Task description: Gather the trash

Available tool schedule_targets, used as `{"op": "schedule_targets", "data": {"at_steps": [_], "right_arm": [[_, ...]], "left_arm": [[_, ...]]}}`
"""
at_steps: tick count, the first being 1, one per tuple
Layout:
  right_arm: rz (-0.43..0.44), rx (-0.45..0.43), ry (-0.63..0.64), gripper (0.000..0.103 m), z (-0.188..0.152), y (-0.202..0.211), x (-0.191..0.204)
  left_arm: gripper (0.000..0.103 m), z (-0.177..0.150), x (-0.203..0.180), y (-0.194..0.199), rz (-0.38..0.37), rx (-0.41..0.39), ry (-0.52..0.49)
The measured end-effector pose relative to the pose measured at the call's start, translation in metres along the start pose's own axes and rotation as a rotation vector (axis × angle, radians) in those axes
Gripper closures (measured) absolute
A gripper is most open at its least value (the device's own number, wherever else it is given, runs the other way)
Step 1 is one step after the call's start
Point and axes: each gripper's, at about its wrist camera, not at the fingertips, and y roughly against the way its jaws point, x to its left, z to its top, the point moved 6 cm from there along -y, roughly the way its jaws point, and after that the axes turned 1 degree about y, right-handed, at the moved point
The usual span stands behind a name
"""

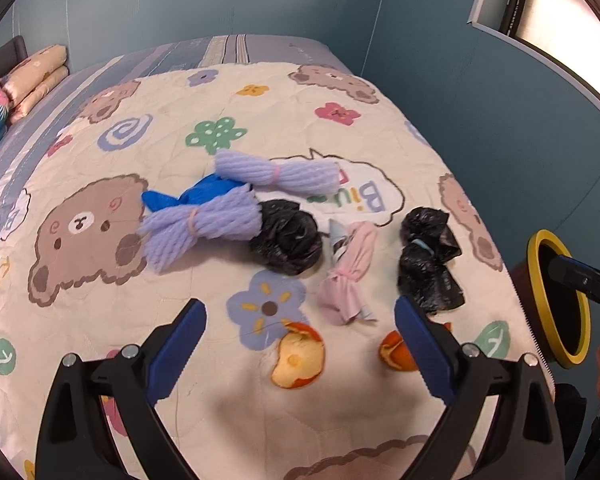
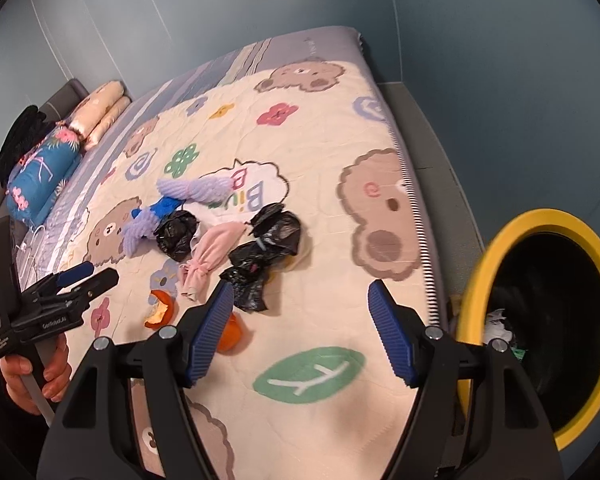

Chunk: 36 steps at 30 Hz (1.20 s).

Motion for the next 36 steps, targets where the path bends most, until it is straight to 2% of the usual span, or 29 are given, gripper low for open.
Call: {"op": "schedule_targets", "data": {"at_steps": [14, 36], "right_arm": [[0.016, 0.080, 0.018, 0.036, 0.003, -0.058, 0.030], [-0.036, 0.166, 0.048, 0.043, 0.003, -0.130, 0.045]], "left_arm": [[0.011, -0.032, 0.026, -0.042, 0.014, 0.095, 0.024], [0.011, -0.045, 0.021, -0.086, 0.025, 0.161, -0.004]]}}
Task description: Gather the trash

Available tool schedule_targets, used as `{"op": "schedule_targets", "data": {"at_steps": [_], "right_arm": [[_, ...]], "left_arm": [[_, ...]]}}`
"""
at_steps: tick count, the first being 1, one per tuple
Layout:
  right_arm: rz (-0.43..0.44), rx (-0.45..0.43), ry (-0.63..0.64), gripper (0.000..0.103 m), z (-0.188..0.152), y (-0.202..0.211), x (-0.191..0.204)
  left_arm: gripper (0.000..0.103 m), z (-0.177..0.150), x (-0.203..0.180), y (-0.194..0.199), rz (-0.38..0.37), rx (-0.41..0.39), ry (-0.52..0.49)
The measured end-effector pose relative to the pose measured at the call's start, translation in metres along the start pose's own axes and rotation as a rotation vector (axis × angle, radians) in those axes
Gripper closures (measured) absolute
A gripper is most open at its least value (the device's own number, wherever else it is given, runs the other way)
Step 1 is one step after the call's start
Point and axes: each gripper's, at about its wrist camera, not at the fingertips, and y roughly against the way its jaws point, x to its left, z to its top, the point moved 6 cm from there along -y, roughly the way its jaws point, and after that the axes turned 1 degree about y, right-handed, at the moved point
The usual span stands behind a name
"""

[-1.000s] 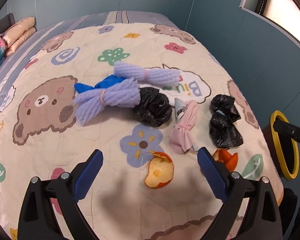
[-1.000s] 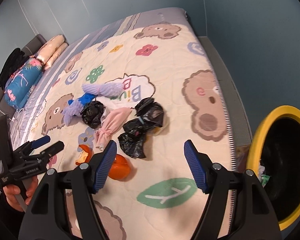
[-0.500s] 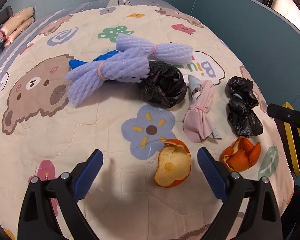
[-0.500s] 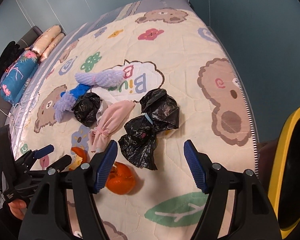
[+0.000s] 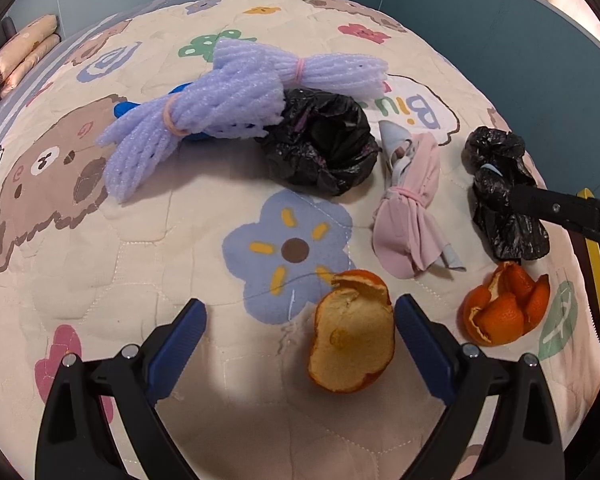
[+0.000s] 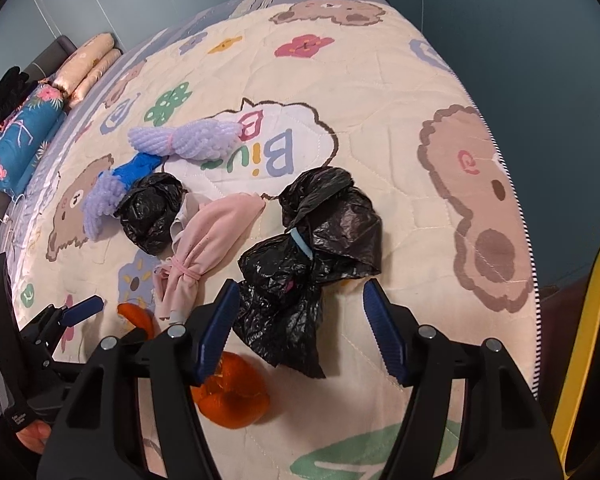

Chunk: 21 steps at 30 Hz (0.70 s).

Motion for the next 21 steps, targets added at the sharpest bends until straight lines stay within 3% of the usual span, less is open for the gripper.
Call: {"op": "schedule_targets", "data": {"at_steps": [4, 11, 13, 18, 21], "right_arm": [[-0.003, 0.018, 0.011, 0.051, -0.001, -0.009, 0.005], [-0.013, 0.054, 0.022, 0.070, -0.005, -0.022, 0.009], [-0.015, 0.058, 0.025, 0.076, -0.007, -0.023, 0.009], [-0.015, 0.054, 0.041, 0.085, -0.008, -0.022, 0.011], [-0.003, 0.049, 0.033, 0.086, -0.008, -0.019, 0.011]], "left_arm": [[0.012, 0.000, -0.003, -0.003, 0.010, 0.005, -0.007], [0.027, -0.003, -0.012, -0.011, 0.064, 0.027, -0.049], [0.034, -0.003, -0.013, -0.011, 0.065, 0.029, -0.050], [0.068, -0.001, -0.016, -0.008, 0.075, 0.042, -0.041], [0.074, 0.001, -0.014, -0.006, 0.061, 0.051, -0.009]]}}
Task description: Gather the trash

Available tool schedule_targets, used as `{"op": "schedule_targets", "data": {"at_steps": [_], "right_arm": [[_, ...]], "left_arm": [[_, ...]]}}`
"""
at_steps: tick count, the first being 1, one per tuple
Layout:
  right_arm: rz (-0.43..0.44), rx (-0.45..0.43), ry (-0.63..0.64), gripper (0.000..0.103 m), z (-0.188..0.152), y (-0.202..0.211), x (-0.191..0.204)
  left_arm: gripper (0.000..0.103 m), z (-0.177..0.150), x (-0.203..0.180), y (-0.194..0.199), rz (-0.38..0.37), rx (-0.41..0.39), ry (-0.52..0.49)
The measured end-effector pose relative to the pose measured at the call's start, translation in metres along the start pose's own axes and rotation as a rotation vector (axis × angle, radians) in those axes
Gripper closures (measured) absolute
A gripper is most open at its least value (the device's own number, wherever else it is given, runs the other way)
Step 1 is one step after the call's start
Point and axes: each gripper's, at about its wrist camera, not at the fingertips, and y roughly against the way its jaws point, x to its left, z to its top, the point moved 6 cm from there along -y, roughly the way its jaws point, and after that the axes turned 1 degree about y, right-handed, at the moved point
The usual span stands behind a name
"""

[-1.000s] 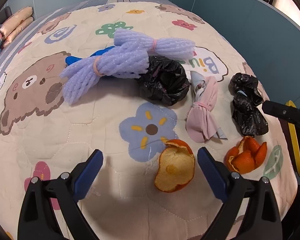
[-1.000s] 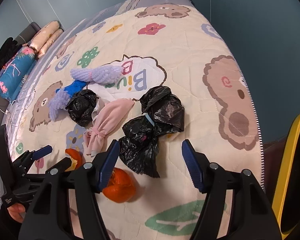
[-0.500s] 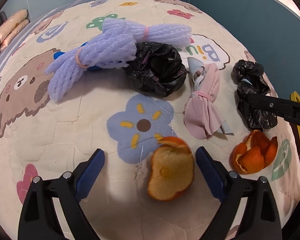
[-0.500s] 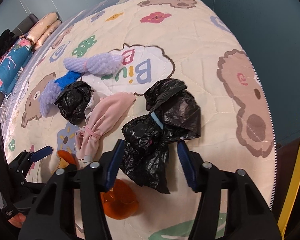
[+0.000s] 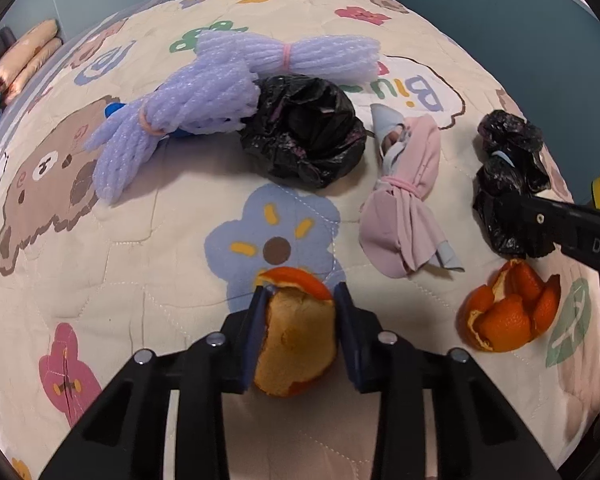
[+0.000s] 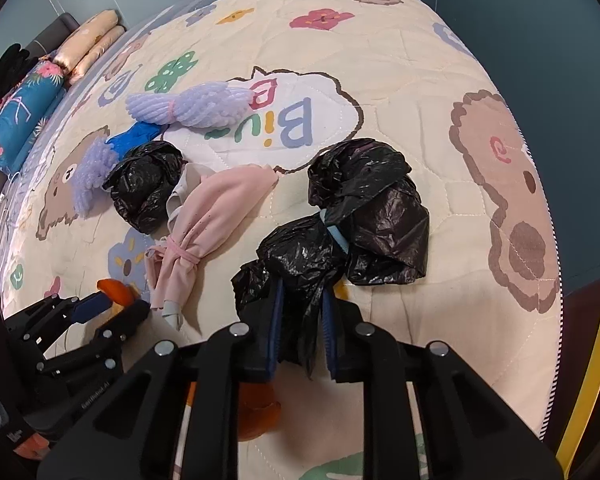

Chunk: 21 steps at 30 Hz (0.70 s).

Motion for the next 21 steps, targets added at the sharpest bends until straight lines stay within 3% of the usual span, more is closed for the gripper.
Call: {"op": "schedule_targets", "data": {"at_steps": [21], "right_arm": [[0.082, -0.066, -0.020, 0.087, -0.013, 0.053, -0.008]], "left_arm": [[0.080, -0.005, 0.010, 0.033, -0.026, -0.026, 0.041]]}}
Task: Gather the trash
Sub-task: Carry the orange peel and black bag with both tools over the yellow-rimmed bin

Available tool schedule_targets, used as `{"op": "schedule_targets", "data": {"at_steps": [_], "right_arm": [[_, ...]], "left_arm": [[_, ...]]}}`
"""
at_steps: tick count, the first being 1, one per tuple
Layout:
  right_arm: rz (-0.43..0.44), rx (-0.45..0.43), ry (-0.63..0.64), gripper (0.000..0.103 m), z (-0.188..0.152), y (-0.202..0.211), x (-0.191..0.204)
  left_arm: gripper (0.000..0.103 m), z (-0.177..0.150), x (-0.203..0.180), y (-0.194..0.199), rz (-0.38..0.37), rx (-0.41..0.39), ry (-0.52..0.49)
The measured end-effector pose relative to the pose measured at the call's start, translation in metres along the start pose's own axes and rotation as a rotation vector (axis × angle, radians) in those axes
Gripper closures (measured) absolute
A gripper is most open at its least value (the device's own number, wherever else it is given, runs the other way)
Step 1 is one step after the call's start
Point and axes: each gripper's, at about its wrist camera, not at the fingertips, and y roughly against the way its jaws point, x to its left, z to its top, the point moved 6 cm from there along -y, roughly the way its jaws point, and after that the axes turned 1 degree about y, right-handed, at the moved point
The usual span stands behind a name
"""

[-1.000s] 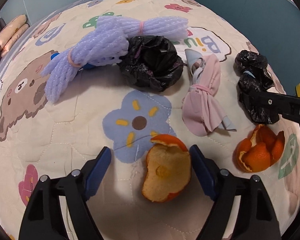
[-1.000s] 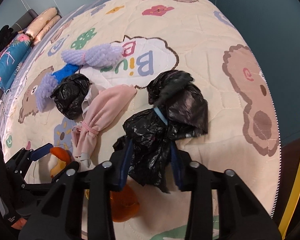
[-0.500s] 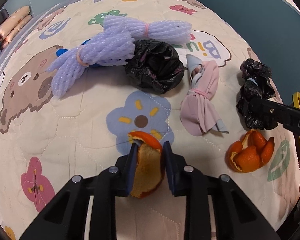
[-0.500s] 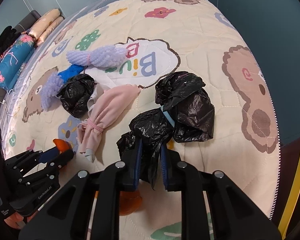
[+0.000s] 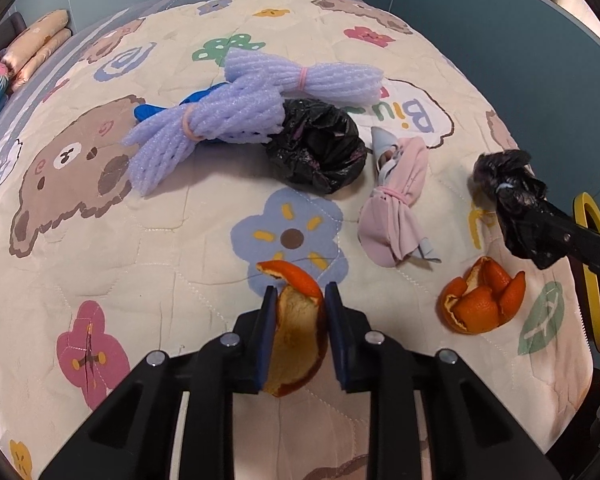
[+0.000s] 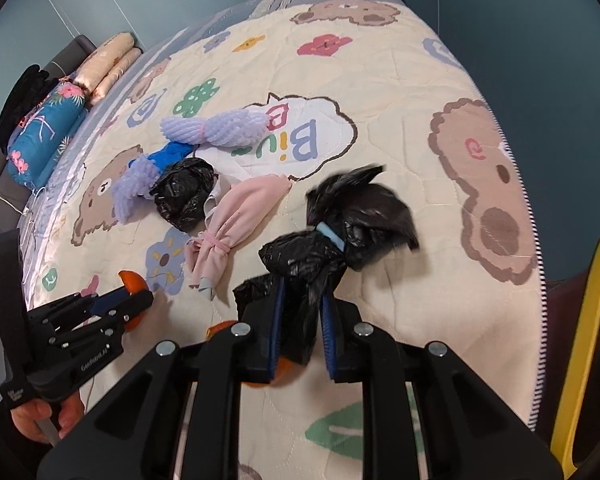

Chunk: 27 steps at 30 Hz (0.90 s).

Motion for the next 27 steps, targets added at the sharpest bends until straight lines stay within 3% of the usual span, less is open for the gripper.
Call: {"op": "schedule_targets", "data": {"at_steps": [12, 27], "right_arm": [[-0.005, 0.002, -0.046, 0.090, -0.006, 0.011, -0.020], [-0.006, -0.116, 0.007, 0.094, 0.000, 0.058, -0.013]], "left_arm": [[0.080, -0.001, -0.001, 0.015, -0.017, -0.022, 0.024], [0.081, 0.009, -0.004, 0.037, -0.033, -0.062, 0.026]]}}
